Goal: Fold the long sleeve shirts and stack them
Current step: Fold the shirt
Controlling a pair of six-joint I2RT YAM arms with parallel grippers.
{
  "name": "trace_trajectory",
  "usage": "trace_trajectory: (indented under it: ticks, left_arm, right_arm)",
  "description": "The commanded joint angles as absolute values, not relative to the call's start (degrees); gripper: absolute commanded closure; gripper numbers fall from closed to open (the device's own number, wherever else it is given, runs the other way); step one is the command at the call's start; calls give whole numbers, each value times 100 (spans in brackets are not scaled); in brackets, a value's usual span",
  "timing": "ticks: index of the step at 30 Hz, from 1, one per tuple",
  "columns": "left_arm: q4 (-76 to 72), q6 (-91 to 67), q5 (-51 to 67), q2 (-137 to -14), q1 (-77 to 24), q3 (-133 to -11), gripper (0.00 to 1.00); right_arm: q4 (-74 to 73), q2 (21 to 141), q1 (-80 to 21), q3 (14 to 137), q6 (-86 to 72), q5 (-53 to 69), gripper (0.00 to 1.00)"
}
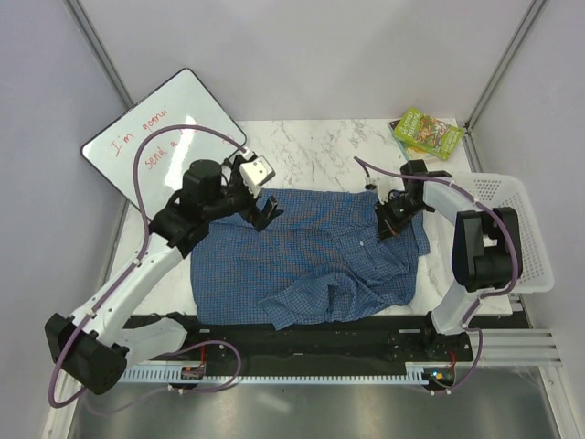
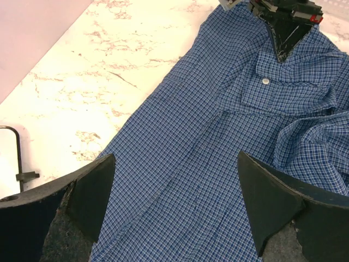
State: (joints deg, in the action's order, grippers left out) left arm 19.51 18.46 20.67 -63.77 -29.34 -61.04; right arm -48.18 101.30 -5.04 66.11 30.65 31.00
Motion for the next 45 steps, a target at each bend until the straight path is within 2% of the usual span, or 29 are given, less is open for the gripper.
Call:
trace_trajectory:
  ticks: [1,5,9,17,31,32,34,36,37,39,40,41,44,45]
  left_arm:
    - [1529,1599,2466,-6267,-2936,-5854,1]
    - [1662,1837,3575,-6424,-2944,-5766,1]
    - [1503,1994,3963,-7038,-3286,-5915,1]
    - [643,2022,3718,-8033,-4253,-6170,2]
    - [-510,2206,3647,-8815,-4763,-6363,1]
    - [-518,2197,3656,-8911,-4807,-6424,3]
    - [-519,2171,3700,-9017,-4851,-6495,9]
    - [-501,2057,3840,-9114,-4895,-6565,20]
    - [-492,2048,3850,-9132,-4939,-6574,33]
    - [-466,2004,3911,-9123,-4966,-6583,52]
    - [-440,1969,3946,-9114,-4992,-6600,84]
    - [-326,1934,3911,-9097,-5036,-6661,98]
    - [-36,1776,4017,-8948,-5150,-6872,98]
    - [217,1714,4025,-8808,-5176,-6882,98]
  right_arm:
    - [-4975,9476,-510,6926,3295,3761,100]
    - [-5307,9018,-527,7005,3690,4349,100]
    - [-5721,8623,-641,7154,4200,4597,100]
    - [-6398,8218,-835,7330,5035,4763,100]
    - [-6943,7735,-1160,7339,6371,5203,100]
    - [-6943,7708,-1160,7330,6407,5247,100]
    - [-6944,7691,-1160,7313,6503,5291,100]
    - [-6952,7664,-1160,7313,6556,5309,100]
    - [-6952,7638,-1160,7313,6583,5317,100]
    - [-6952,7611,-1160,7304,6679,5317,100]
    - [-6943,7585,-1160,7312,6688,5326,100]
    - [-6935,7576,-1151,7330,6680,5335,100]
    - [-6611,7567,-1099,7409,5947,5335,78]
    - [-6340,7585,-881,7435,5820,5483,67]
